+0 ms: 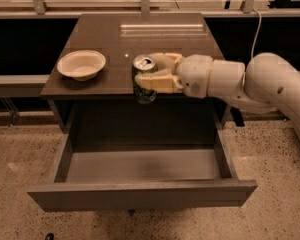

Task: Place green can into top drawer

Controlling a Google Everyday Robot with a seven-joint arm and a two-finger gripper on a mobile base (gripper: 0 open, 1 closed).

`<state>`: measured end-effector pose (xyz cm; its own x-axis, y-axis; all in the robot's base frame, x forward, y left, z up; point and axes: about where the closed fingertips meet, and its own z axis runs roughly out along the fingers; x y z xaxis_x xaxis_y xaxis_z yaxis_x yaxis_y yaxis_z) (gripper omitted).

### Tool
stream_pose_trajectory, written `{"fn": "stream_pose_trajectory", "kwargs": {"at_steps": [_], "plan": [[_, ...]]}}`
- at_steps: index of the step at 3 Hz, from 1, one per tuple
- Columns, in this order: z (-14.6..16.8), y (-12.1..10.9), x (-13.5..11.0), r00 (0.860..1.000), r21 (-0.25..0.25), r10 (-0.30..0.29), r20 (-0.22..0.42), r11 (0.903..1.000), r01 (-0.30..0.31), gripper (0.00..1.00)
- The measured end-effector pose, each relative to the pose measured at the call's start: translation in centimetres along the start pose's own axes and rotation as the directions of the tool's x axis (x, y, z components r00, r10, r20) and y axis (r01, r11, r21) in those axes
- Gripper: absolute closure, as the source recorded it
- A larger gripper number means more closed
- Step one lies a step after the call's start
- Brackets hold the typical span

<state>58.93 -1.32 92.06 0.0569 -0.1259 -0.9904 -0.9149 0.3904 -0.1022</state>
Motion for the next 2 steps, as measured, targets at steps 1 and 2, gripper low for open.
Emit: {"fn": "stream_pose_trajectory", "kwargs": {"at_steps": [1,2], "plan": [[-3.5,2.6,3.2,0.996,0.040,0.093,0.000,0.9949,-0.093,1.00],[-6.2,2.5,6.3,0.995,0.100,0.084,-0.049,0.9918,-0.079,1.00]]}}
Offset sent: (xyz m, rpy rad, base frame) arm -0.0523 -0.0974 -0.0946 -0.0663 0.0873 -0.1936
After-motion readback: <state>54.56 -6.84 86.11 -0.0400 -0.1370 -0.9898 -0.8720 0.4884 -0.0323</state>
